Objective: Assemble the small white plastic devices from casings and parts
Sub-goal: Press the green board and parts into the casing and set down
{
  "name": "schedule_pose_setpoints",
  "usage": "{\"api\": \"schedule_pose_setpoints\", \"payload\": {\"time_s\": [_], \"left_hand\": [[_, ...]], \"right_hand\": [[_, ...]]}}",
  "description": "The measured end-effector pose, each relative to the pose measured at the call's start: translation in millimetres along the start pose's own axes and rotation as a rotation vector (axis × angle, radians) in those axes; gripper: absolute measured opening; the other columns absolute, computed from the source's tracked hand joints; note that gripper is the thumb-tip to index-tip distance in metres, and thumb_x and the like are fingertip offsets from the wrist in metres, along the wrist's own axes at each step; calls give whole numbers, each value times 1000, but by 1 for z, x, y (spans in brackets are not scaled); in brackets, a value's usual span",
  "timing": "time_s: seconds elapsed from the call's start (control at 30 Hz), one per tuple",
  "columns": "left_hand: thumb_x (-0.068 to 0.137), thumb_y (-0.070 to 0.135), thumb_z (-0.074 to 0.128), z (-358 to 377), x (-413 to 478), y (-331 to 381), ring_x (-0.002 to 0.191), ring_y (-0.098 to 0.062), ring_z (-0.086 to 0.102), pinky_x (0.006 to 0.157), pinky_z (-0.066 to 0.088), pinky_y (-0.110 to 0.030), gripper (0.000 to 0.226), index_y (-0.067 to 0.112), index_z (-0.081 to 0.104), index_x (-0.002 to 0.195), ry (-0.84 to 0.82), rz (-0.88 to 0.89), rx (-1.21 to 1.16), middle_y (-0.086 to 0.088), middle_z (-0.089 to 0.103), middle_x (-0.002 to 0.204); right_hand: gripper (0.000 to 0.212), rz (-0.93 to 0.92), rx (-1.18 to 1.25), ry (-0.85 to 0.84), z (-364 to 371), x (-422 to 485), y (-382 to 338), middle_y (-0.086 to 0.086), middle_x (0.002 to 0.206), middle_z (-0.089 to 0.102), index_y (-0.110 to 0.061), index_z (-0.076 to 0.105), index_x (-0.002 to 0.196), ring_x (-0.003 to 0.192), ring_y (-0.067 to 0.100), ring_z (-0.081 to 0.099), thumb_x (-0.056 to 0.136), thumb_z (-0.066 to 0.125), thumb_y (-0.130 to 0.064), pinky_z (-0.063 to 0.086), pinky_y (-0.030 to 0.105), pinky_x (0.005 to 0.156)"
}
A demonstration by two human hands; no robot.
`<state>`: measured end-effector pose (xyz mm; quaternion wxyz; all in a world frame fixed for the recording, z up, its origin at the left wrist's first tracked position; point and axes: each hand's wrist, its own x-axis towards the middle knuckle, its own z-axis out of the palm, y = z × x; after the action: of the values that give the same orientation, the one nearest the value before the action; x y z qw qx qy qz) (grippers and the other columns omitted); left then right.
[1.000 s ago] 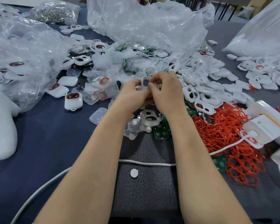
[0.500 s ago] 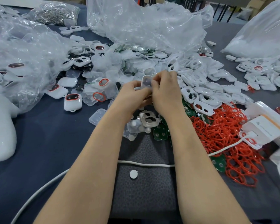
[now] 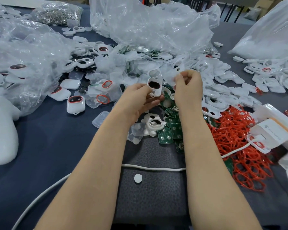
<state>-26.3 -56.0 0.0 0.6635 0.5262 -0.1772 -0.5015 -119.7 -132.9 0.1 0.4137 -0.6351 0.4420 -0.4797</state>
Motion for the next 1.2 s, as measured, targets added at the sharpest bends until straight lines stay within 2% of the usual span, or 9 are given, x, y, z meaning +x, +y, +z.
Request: {"api": "schedule_pose_setpoints", "payload": {"time_s": [0.1,0.2,0.3,0.4,0.6,0.77,0.87,1.0,1.2], "left_hand": [[97,0,44,0,-1,1,75,-19,70,66,58,-22,13,2,54,104,1,-5,3,-14,70,87],[97,-1,46,-1,-1,1,75,-17,70,62,57,-20,11,4,55,99,-1,2,3,-13,70,88],[97,1,48,-2,0,-1,75,-15,70,62,58,-18,10,5,56,101,2,29,23,-11,71,86],[96,1,50,-3,3,-4,74,-12,71,67,58,-18,18,2,53,114,19,74,47,-11,70,90],[90,-5,57,-4,5,-5,69,-10,71,62,55,-16,24,2,53,113,67,126,70,-10,68,93],[92,-1,57,-5,5,-4,62,-6,68,61,54,-15,12,10,57,95,100,141,120,-8,67,92],[92,2,58,-6,6,-5,67,-7,68,63,55,-16,11,13,57,92,104,154,142,-7,68,89],[92,5,60,-6,8,-7,70,-8,69,66,56,-18,10,14,57,91,100,170,161,-7,69,89],[93,1,57,-5,9,-6,62,-4,68,62,54,-15,13,13,57,89,71,193,158,1,70,74]], "right_hand": [[11,12,-17,57,-6,2,1,3,87,62,-20,48,96,69,13,51,95,45,-9,44,29,67],[18,-68,-344,-4,-10,1,4,-4,79,56,-17,55,96,75,17,51,91,41,-7,41,30,67],[25,-117,-597,-91,-8,-4,5,3,106,56,-17,61,108,92,20,52,91,44,-12,33,26,71],[22,-156,-545,-56,-9,-6,1,3,116,41,-22,64,108,80,9,50,91,51,-18,32,21,70],[7,-117,-334,-273,-7,-7,-6,-11,73,58,-17,65,90,63,-5,52,85,66,-22,38,3,55],[12,-253,-356,-328,-3,-11,-6,-6,72,56,-18,59,95,56,-3,46,85,63,-12,37,7,55],[13,-296,-422,-339,-1,-12,-6,2,81,59,-20,63,97,66,5,46,86,62,-13,36,18,62],[11,-303,-470,-296,3,-13,-5,5,91,60,-20,67,96,77,12,50,87,63,-17,36,21,68],[7,-293,-437,-248,8,-17,-6,5,88,60,-18,66,91,85,18,56,86,62,-15,46,31,74]]}}
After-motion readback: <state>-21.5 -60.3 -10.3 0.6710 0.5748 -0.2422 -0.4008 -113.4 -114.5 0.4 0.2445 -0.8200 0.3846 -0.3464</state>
